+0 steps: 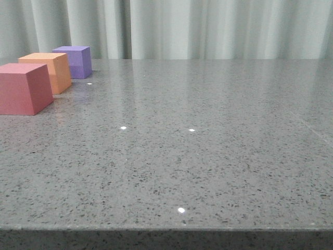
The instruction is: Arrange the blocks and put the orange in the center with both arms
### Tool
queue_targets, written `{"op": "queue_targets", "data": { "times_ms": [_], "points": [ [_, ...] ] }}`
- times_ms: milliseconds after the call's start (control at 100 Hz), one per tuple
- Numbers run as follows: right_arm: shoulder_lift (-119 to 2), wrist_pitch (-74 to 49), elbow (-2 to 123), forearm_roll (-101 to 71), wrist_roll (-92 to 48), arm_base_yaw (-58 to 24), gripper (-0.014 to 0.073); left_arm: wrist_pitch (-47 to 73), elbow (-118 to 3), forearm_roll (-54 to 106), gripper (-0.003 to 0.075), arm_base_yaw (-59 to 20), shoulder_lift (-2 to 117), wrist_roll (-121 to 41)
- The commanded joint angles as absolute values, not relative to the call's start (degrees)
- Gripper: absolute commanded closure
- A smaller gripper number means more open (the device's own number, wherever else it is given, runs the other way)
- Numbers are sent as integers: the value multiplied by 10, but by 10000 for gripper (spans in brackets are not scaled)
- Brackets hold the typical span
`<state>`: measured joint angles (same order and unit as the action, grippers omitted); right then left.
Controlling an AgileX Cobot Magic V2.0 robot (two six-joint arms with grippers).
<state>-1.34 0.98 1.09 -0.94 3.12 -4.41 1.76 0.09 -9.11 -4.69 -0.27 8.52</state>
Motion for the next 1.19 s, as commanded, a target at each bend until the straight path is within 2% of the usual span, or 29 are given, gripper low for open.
{"op": "queue_targets", "data": {
  "times_ms": [0, 1180],
  "points": [
    [14, 62, 5, -11, 25, -40, 660, -32, 26, -91, 739, -47, -21, 89],
    [18, 70, -6, -9, 25, -40, 660, -32, 26, -91, 739, -47, -21, 89]
  ]
}}
